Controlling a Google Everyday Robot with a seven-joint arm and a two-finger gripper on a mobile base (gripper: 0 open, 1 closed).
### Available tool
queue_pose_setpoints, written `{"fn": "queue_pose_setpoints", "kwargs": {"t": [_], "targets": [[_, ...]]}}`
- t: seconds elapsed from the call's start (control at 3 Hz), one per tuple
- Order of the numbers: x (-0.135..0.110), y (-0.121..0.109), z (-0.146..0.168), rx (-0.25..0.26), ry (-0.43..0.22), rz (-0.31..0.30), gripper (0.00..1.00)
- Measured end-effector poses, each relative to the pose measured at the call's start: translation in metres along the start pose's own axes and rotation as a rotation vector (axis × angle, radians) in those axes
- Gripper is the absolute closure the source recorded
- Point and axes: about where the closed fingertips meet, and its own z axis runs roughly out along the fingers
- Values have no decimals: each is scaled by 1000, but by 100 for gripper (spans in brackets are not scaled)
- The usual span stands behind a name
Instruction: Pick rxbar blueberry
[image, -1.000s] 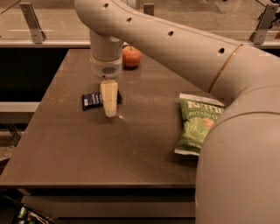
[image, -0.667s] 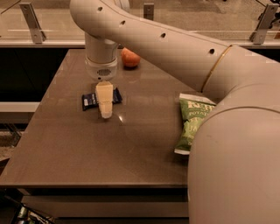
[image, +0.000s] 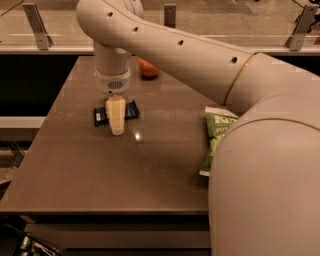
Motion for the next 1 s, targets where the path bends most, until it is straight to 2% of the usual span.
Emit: {"fn": "queue_pose_setpoints", "kwargs": {"t": [1.0], "targets": [[-2,-2,-10,-1,-1,-1,87]]}}
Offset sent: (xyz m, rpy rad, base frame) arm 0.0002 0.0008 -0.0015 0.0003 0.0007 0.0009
